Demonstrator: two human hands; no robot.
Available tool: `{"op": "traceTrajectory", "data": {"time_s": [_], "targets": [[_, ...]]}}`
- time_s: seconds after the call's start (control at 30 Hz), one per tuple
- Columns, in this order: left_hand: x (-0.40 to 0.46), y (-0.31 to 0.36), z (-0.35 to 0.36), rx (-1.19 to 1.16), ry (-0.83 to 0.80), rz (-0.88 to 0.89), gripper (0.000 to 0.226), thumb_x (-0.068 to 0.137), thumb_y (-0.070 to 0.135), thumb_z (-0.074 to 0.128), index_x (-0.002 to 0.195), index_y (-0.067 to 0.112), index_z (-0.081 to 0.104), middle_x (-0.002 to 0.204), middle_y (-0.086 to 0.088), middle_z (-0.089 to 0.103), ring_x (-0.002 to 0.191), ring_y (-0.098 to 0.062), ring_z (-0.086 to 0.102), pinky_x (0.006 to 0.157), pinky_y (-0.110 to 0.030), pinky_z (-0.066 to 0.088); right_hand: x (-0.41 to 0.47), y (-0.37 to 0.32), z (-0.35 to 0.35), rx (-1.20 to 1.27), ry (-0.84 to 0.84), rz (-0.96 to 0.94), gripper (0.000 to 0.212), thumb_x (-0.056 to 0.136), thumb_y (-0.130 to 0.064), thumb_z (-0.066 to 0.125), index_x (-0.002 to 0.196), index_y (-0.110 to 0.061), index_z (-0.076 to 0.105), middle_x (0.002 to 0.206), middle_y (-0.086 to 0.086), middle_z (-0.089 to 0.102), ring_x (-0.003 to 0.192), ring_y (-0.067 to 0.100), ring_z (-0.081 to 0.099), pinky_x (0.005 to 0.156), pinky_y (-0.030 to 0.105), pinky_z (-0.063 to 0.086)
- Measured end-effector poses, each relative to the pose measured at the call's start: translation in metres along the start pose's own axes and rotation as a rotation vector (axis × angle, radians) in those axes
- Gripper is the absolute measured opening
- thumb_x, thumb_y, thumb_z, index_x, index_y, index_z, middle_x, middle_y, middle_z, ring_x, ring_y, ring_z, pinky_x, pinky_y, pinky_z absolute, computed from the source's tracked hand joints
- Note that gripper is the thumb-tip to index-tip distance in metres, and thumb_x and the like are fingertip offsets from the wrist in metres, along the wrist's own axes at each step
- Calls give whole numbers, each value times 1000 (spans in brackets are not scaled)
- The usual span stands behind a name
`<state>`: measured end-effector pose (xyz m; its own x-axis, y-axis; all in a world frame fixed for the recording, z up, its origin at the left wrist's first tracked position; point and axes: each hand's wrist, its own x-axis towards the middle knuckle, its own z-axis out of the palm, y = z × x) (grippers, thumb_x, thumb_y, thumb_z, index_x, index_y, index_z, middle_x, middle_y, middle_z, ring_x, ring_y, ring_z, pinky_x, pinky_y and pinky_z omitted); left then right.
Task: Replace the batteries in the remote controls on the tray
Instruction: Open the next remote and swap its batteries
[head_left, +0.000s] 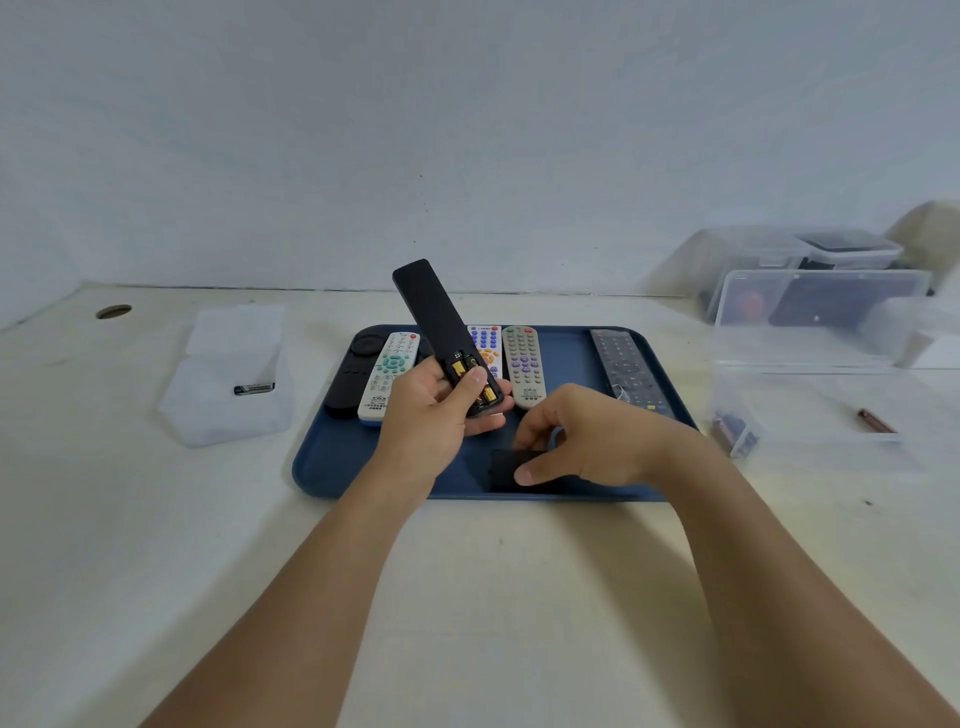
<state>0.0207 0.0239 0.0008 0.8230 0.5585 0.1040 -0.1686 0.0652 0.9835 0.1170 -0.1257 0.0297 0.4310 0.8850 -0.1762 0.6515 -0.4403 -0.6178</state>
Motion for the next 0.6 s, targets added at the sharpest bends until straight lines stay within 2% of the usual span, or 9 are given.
{"op": "traceTrajectory", "data": {"time_s": [0.07,0.1,0.17,0.27,0.37,0.43,0.5,0.6], "targets": [[0,0,0,-28,7,-2,15,102,8,54,113,7,64,94,-10,78,88,-24,77,71,-30,62,-4,0,-5,27,-9,5,8,88,-23,75,81,-21,71,73,-5,63,63,6,52,64,21,43],[0,0,0,-51,8,-6,16,102,8,54,115,7,64,97,-10,78,89,-24,76,72,-31,62,-6,1,-8,102,12,13,11,90,-21,72,81,-16,69,70,-2,60,58,8,48,59,21,41],[0,0,1,-99,9,-9,19,102,5,54,117,14,62,99,-5,78,89,-20,76,70,-32,62,-10,2,-15,412,82,24,11,94,-16,67,90,-7,63,65,2,52,48,8,38,45,17,32],[3,1,2,-146,3,-2,29,99,0,56,121,19,56,99,2,76,94,-18,73,67,-34,62,-9,-3,-14,728,152,-14,12,96,-17,64,98,-6,63,68,3,53,48,8,33,42,15,26],[4,0,4,-269,-17,-42,32,102,3,49,130,19,53,106,-4,74,102,-23,71,72,-36,61,0,-11,2,772,212,-2,24,95,-18,66,105,3,64,75,8,57,49,8,41,43,16,31],[3,2,6,-367,-37,-102,34,105,11,42,137,22,52,113,-11,70,102,-25,70,72,-37,61,6,-15,9,816,293,12,19,93,-15,68,101,1,65,72,7,59,48,9,44,41,18,35],[2,3,6,-425,-47,-144,36,107,20,39,141,22,50,112,-11,69,97,-24,71,72,-38,61,8,-16,11,852,361,25,9,91,-12,70,93,-5,64,68,6,62,45,10,47,40,20,39],[2,3,7,-409,-67,-130,34,107,20,41,139,20,50,117,-15,71,100,-28,72,79,-40,62,10,-16,12,880,414,56,16,88,-10,73,95,-2,62,82,4,72,44,11,50,39,22,43]]}}
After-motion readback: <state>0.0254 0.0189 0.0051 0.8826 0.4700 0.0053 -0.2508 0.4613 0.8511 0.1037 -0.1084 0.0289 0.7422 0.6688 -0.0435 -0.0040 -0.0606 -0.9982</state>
